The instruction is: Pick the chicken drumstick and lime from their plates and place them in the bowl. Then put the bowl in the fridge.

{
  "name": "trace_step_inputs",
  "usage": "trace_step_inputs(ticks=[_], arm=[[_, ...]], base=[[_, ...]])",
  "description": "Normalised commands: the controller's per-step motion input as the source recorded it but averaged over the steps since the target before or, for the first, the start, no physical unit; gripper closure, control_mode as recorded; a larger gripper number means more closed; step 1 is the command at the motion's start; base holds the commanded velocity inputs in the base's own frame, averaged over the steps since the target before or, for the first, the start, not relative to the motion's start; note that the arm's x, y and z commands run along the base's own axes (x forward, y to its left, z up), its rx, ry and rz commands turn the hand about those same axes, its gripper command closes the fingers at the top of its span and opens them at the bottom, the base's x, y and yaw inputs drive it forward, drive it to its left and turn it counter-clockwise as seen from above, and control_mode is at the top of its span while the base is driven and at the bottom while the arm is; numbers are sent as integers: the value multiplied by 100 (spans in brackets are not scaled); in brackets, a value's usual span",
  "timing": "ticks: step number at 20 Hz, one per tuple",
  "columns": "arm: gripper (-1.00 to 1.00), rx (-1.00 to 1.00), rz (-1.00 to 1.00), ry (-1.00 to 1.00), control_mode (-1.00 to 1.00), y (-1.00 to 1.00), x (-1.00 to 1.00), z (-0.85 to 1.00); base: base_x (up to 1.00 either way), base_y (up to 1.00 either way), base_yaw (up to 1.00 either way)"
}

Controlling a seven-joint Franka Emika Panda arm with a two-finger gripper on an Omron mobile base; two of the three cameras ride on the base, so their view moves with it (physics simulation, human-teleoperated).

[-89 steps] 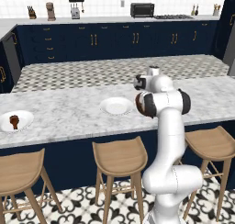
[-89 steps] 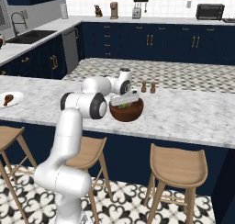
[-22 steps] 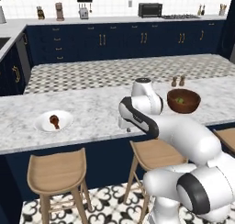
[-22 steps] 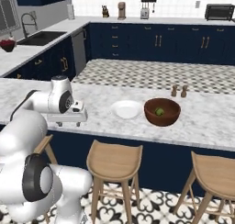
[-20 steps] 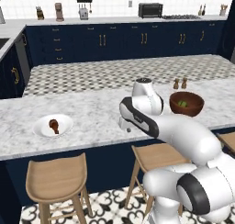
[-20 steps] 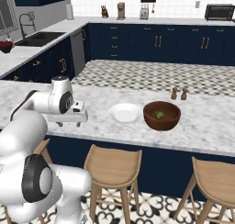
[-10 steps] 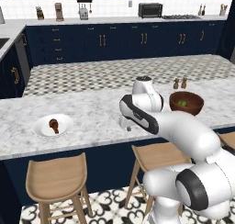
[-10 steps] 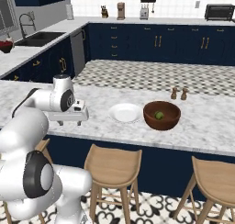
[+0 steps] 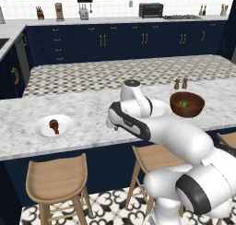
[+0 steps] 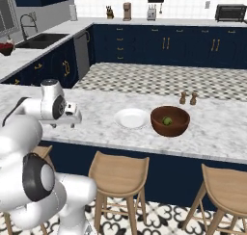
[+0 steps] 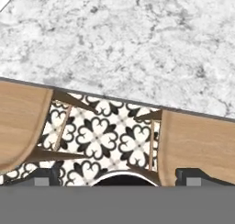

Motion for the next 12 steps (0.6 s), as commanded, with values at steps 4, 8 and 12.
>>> trace_step_inputs(ticks=[4,8,12], arm=[[-100,0,1,-10,-100,100,48,16],[-100,1,1,-5,-100,100,49,12],[-100,5,0,-19,-100,100,24,6]], base=[[0,0,0],[0,0,0],[0,0,0]])
